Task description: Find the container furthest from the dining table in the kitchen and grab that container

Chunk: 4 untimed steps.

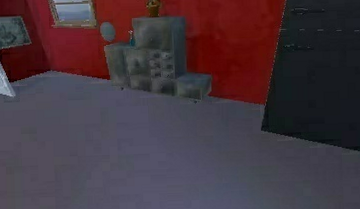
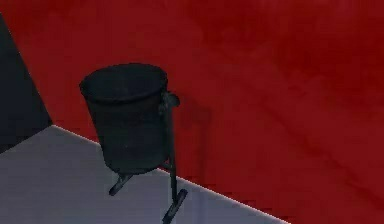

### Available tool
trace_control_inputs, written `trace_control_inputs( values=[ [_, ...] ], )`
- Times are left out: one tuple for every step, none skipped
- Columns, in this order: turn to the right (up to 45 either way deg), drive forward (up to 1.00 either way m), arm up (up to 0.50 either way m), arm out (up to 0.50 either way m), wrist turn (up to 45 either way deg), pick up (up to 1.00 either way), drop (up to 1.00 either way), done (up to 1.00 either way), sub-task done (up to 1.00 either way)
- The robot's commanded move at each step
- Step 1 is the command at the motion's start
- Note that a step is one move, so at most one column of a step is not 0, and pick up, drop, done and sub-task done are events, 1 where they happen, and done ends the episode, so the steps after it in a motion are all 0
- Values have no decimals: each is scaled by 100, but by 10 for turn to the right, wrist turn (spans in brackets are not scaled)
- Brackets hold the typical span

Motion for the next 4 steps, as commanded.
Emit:
trace_control_inputs(
  values=[
    [-120, 0, 0, 0, 0, 0, 0, 0, 0],
    [0, 100, 0, 0, 0, 0, 0, 0, 0],
    [0, 100, 0, 0, 0, 0, 0, 0, 0],
    [-60, 0, 0, 0, 0, 0, 0, 0, 0]
  ],
)
